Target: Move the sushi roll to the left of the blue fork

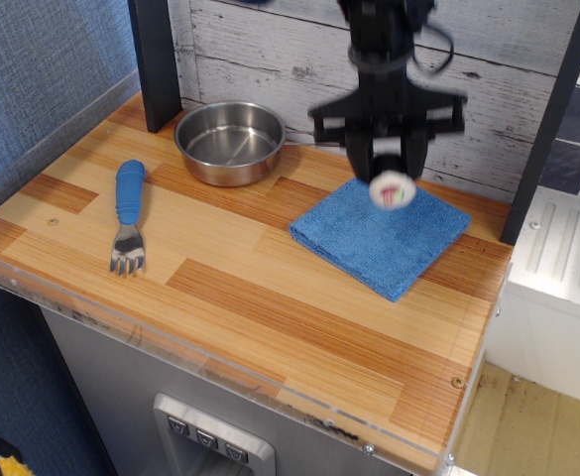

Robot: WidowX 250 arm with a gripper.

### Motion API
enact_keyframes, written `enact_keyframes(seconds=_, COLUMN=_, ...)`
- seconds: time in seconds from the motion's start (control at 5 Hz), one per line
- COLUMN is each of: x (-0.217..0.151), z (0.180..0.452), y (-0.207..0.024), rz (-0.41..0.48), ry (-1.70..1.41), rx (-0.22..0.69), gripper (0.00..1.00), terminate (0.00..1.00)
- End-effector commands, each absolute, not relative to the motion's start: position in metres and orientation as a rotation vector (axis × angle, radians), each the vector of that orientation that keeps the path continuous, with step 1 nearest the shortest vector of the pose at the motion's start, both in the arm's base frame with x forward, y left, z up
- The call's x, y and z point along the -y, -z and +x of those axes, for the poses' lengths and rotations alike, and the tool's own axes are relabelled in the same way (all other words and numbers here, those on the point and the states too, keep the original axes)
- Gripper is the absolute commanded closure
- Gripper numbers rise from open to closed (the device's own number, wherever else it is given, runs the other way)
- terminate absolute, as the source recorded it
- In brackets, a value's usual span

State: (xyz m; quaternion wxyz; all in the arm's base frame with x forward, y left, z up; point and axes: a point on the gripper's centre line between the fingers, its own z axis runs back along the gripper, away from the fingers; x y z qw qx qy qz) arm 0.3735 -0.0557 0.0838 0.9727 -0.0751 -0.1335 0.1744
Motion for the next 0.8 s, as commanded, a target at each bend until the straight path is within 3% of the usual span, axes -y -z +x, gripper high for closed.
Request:
enact_keyframes(seconds=0.0, x=0.002, z=0.351, y=-0.175, rz=-0.139, ry=-0.431, rx=0.408, gripper=1.0, terminate=0.0)
enact_keyframes(seconds=0.2, x=-0.042, z=0.332, y=-0.19, rz=-0.12, ry=-0.479, rx=0.426, gripper=1.0, terminate=0.0)
enact_keyframes(seconds=0.6, x=-0.116, z=0.293, y=-0.183, rz=-0.027, ry=-0.548, rx=0.408, gripper=1.0, terminate=0.0)
